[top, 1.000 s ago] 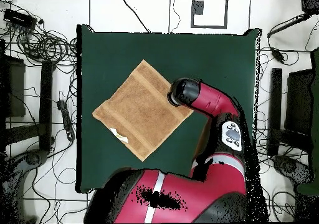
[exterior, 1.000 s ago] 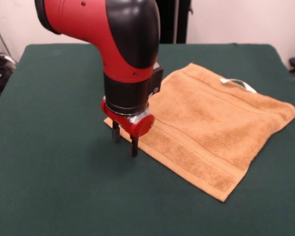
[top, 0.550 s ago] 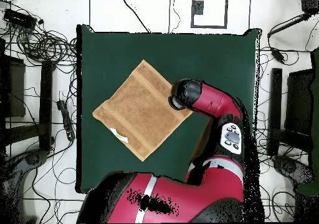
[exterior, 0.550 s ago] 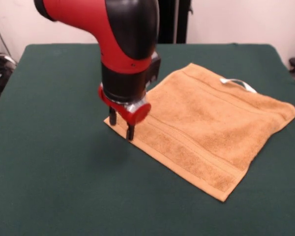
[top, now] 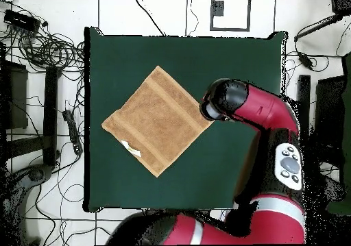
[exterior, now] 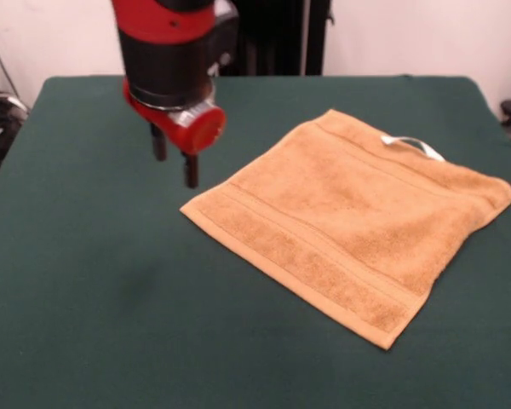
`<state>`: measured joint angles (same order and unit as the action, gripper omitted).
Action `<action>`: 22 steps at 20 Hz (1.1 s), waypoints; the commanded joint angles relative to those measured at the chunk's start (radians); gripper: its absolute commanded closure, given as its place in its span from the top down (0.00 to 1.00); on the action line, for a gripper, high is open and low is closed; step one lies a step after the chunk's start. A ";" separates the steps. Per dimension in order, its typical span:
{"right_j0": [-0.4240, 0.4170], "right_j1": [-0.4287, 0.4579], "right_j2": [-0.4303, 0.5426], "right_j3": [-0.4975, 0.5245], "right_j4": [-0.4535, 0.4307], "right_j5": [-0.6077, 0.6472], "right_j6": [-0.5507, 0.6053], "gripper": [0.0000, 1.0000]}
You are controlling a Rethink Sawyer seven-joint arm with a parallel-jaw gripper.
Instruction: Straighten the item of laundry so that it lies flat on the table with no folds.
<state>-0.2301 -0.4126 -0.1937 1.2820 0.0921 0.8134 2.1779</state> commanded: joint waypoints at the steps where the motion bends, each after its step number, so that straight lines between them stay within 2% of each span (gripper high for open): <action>1: -0.048 0.005 0.234 0.139 -0.102 -0.075 -0.303 1.00; 5: -0.081 0.031 0.268 0.141 -0.157 -0.052 -0.313 1.00; 11: -0.128 0.050 0.329 0.180 -0.273 -0.119 -0.331 1.00; 14: -0.149 0.042 0.368 0.214 -0.329 -0.133 -0.342 1.00; 18: -0.173 0.034 0.418 0.223 -0.420 -0.134 -0.395 1.00; 22: -0.196 0.038 0.467 0.230 -0.487 -0.136 -0.398 1.00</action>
<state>-0.4313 -0.4387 0.0807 1.3757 -0.3120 0.7247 2.1537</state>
